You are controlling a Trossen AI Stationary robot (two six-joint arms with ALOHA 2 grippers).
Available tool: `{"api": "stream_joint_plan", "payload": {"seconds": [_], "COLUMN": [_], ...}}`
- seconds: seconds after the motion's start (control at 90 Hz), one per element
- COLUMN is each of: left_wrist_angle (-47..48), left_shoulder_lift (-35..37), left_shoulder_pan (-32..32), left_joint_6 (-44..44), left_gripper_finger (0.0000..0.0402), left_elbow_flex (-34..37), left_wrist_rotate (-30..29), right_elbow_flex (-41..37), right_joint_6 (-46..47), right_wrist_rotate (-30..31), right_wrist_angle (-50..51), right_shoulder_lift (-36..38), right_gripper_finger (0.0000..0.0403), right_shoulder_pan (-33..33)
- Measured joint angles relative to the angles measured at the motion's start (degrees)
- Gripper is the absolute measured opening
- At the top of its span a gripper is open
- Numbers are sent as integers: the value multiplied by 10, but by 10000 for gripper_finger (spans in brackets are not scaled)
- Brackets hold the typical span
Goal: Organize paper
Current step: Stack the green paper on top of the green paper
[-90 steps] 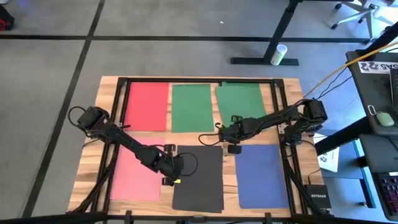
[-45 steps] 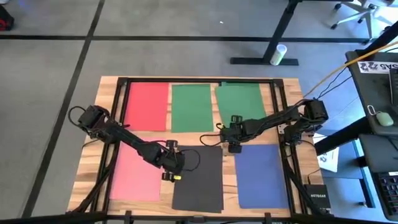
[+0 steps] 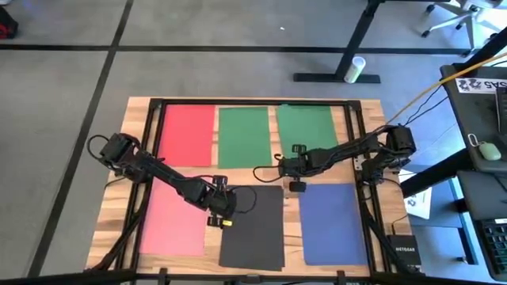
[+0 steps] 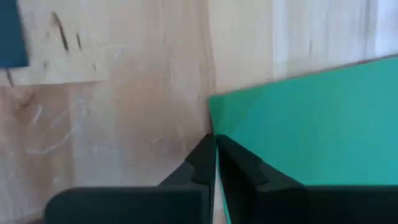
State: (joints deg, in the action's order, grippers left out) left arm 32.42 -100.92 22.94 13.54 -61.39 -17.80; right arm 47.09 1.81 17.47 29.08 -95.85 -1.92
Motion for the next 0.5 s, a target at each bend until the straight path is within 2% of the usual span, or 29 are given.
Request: {"api": "stream_joint_plan", "payload": {"seconds": [0.322,0.5], "left_wrist_angle": [0,0], "left_shoulder_lift": [0,0], "left_shoulder_pan": [0,0], "left_joint_6": [10,10], "left_gripper_finger": [0,0], "left_elbow_flex": [0,0], "left_wrist_rotate": [0,0], "right_elbow_flex": [16,23], "right_joint_6": [8,26], "right_wrist_rotate": [-20,1], "right_wrist_angle": [9,-4], "right_shoulder_lift": [0,0], "right_gripper_finger": [0,9], "right_shoulder_pan": [-28,-28]}}
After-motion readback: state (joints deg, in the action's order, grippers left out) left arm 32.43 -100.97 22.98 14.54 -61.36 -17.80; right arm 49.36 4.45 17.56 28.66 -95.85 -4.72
